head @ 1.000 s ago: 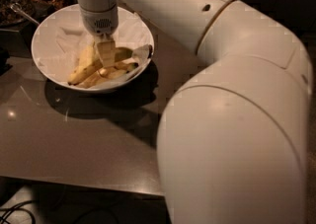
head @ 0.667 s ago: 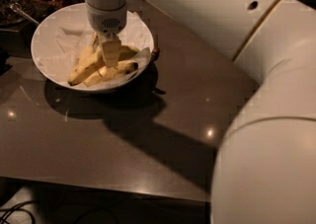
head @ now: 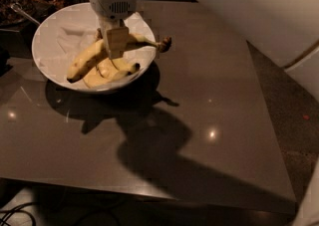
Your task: Pick banana from white bowl
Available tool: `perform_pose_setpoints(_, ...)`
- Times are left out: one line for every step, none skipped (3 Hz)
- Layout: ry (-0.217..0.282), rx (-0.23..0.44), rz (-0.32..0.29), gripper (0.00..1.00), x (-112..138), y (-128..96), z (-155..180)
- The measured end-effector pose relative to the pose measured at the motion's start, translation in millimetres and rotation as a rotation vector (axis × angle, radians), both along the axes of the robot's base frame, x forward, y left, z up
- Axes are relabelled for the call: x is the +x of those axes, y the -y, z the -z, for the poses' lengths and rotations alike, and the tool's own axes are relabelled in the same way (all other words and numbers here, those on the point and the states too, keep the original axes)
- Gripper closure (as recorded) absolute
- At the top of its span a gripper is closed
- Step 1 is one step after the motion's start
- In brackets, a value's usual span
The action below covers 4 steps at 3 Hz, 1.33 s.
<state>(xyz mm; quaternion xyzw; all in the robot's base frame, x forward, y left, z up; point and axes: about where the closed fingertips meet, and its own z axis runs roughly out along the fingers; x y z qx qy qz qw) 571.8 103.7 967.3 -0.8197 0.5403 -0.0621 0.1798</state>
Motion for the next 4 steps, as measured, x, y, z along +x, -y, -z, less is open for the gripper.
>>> perform_pose_setpoints(0.007,0.017,-0.035,1.0,-22.7,1.7,-12.0)
perform_pose_setpoints(-0.011,0.064,-0.032,1.0,-48.0,5.6,-13.9)
perform_pose_setpoints(-0.013,0.125,-0.028,1.0,-68.6,6.9,-15.2)
perform_pose_setpoints(-0.013,0.125,-0.028,1.0,-68.6,6.9,-15.2)
